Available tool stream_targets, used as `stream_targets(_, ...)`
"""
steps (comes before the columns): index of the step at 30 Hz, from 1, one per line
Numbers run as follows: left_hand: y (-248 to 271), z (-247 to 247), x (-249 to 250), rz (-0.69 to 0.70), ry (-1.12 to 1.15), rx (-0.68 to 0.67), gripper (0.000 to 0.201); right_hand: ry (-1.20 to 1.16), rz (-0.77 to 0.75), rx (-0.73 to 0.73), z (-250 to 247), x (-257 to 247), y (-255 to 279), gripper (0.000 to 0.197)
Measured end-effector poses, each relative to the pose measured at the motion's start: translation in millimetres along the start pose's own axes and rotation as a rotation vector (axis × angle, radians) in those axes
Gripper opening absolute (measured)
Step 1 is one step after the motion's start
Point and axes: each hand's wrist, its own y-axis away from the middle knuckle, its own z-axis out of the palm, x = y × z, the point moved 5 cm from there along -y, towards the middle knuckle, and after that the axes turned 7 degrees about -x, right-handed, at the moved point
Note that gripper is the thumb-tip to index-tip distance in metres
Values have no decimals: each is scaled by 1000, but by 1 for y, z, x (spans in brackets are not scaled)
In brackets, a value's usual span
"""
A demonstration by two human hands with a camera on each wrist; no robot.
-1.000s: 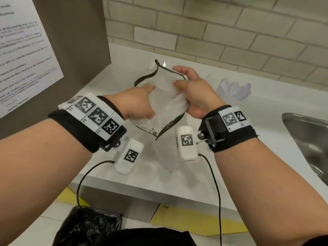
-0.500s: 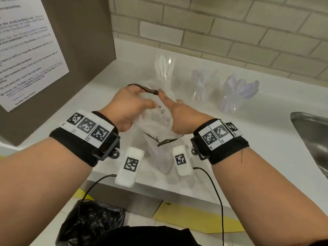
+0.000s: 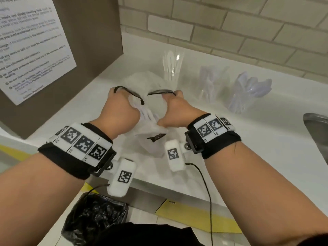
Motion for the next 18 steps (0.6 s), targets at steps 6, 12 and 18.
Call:
stream_targets(6,12,-1,-53,-295,-232,-190,67,179,-35,-197,26,-19,-21,87)
stream_targets(12,19,-10,-31,426,-686,67,47,209,-72,-193,34,-28,-27,88)
stream_targets(18,-12,7,-57,244,-989,-324,79,332,-47,-150,35,-33,-28,32)
